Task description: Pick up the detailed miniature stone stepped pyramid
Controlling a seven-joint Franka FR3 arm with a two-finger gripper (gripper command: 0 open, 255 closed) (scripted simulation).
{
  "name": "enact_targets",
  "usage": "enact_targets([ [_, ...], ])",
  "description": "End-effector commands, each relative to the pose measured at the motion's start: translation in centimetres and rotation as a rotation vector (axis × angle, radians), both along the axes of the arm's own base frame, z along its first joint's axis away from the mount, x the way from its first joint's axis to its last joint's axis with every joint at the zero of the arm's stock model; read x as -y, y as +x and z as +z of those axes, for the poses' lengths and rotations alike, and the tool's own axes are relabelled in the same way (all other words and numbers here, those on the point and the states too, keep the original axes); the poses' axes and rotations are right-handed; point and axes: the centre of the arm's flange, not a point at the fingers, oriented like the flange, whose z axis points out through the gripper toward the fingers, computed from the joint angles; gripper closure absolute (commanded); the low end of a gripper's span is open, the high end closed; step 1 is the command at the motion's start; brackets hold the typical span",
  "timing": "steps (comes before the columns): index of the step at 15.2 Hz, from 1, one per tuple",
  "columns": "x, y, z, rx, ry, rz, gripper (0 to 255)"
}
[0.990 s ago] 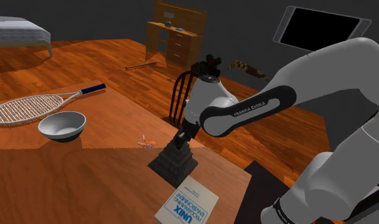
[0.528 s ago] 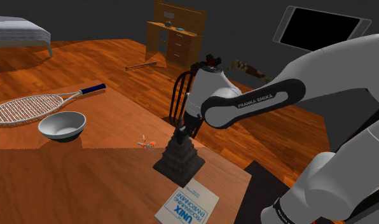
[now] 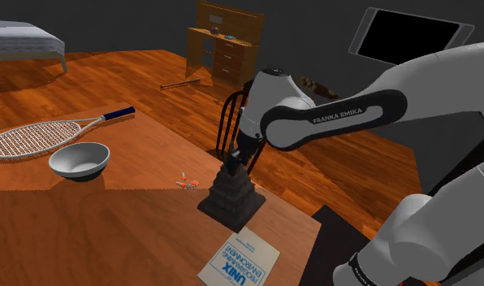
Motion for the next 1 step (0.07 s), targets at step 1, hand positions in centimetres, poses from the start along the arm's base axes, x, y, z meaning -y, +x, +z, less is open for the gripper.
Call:
enact_targets([
  [1,-0.03,-0.01,0.43,0.003,0.001,0.000,255],
])
